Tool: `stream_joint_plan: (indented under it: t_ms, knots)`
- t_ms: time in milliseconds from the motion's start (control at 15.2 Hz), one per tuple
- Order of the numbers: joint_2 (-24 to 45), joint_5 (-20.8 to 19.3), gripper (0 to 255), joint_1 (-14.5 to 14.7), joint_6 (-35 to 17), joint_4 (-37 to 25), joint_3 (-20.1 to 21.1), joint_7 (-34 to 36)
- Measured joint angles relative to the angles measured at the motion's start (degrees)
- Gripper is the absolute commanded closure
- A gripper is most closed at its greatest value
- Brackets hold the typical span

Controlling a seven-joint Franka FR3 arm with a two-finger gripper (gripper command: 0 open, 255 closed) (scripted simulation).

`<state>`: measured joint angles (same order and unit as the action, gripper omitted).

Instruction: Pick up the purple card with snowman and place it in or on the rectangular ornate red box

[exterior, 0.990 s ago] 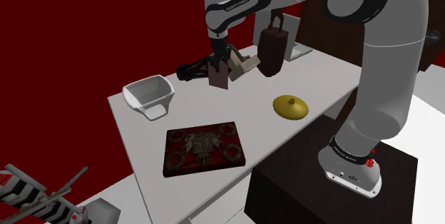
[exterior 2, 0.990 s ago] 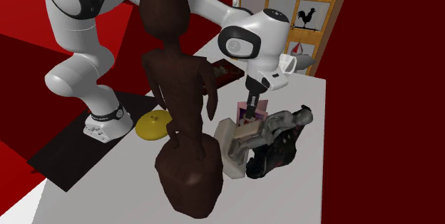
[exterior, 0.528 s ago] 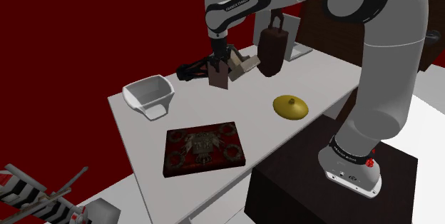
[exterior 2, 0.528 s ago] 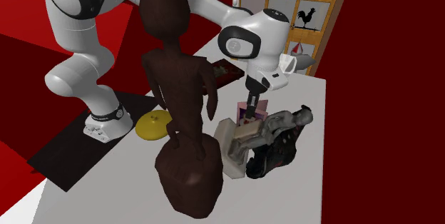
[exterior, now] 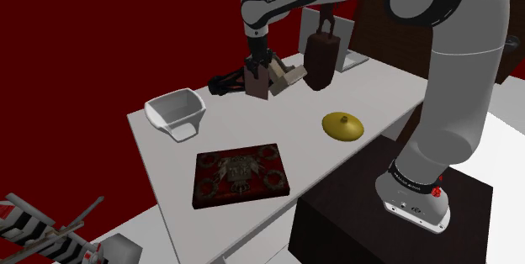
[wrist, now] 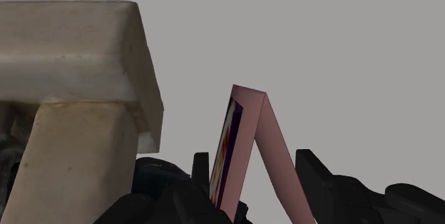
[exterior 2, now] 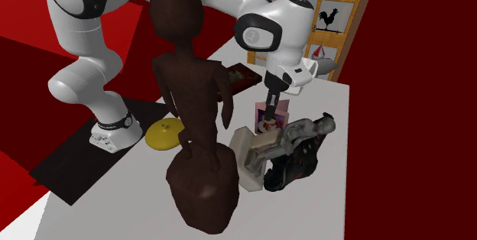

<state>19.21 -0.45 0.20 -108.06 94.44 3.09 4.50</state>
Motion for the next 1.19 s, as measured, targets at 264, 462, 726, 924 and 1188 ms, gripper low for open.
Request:
stream_joint_plan:
  t_ms: [264, 462, 726, 924, 1188]
  knots:
    - [-1.2, 0.1, 255, 0.0, 2.6, -1.4, 0.0, 0.0]
    - [-1.4, 0.1, 255, 0.0, 4.8, -3.5, 0.0, 0.0]
    - [-1.8, 0.1, 255, -0.1, 7.7, -5.9, 0.0, -0.1]
    - [-1.9, 0.1, 255, 0.0, 10.0, -8.2, 0.0, 0.0]
    - [-2.4, 0.1, 255, 0.4, 12.2, -9.8, 0.3, 0.6]
